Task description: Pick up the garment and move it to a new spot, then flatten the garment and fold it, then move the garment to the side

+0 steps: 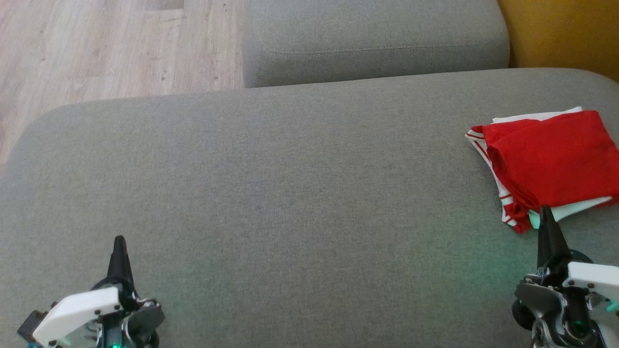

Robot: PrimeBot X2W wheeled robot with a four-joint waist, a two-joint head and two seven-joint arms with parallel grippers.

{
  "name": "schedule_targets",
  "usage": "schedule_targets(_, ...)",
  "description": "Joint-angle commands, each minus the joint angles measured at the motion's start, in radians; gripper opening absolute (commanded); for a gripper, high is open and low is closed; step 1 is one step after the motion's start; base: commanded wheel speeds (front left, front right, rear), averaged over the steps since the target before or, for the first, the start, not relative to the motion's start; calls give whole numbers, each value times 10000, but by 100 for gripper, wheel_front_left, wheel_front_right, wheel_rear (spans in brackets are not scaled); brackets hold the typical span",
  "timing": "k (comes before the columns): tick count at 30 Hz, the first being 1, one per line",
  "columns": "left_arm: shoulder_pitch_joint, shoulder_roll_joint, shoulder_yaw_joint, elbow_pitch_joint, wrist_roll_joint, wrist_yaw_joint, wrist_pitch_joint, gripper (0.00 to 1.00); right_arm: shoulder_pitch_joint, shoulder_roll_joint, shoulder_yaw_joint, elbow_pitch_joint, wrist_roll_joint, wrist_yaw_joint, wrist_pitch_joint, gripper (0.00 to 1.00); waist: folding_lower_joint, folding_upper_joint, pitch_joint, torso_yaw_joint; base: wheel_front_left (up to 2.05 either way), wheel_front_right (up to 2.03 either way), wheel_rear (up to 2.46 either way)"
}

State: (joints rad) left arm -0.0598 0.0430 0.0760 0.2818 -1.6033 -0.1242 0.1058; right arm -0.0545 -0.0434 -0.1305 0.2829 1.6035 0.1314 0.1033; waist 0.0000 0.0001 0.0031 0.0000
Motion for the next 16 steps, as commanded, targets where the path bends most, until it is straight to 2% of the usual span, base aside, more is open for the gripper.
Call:
schedule_targets(1,-483,72,375,-364,-56,-65,72,0,-531,-96,196,-383,75,-7,76,0,0,-1,0,0,0,0,0)
schedule_targets(16,-483,72,375,-364,-56,-65,72,0,-532,-90,187,-383,67,-7,83,0,0,-1,0,0,0,0,0)
